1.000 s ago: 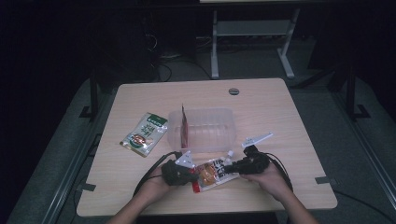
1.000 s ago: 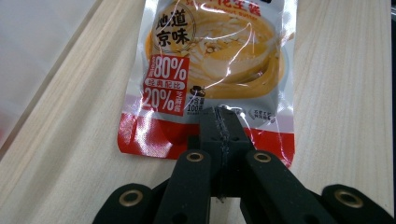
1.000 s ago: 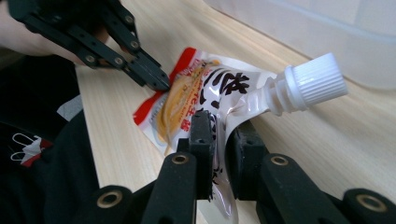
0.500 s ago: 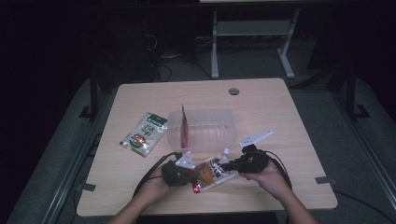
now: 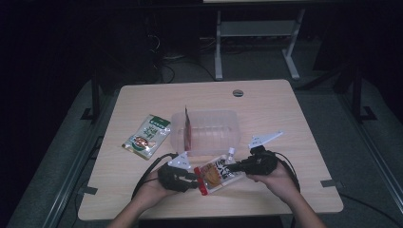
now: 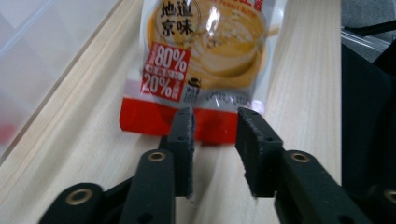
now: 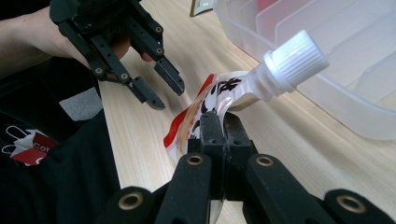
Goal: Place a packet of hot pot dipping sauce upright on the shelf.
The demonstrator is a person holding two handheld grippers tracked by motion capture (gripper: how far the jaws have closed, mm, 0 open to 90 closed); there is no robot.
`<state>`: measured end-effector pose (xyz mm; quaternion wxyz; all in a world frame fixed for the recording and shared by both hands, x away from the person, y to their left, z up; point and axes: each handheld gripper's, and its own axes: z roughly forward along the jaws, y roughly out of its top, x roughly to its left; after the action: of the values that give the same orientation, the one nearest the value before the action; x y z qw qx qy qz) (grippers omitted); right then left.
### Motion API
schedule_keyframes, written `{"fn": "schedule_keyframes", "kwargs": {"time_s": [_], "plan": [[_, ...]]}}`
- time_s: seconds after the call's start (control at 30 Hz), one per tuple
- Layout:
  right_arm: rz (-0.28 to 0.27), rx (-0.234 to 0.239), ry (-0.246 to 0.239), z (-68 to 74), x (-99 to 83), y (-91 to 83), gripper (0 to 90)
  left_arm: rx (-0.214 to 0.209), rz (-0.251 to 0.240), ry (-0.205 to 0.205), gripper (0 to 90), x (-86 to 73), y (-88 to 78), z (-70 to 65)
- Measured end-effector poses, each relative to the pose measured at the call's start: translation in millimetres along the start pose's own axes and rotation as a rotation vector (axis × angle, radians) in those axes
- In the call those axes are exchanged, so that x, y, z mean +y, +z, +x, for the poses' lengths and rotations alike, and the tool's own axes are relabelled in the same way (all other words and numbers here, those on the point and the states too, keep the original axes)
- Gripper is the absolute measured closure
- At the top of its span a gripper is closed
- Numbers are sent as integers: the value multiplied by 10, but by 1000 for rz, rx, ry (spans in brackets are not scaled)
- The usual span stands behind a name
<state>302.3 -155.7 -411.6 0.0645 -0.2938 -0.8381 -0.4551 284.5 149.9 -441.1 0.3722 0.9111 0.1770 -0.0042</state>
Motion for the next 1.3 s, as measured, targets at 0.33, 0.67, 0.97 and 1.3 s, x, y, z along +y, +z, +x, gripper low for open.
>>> {"fn": "schedule_keyframes", "kwargs": {"time_s": [0.33, 0.67, 0.97, 1.3], "plan": [[-28, 3, -11, 38, 45, -112, 896, 9, -15, -20, 386, -137, -195, -78], [-62, 4, -31, 70, 131, -206, 896, 37, -33, -51, 383, -316, -407, -66], [-106, 16, -38, 88, 232, -307, 898, 47, -41, -67, 385, -340, -400, -8], [-200, 47, -36, 110, 407, -462, 899, 42, -39, -68, 383, -349, -392, 4]]}}
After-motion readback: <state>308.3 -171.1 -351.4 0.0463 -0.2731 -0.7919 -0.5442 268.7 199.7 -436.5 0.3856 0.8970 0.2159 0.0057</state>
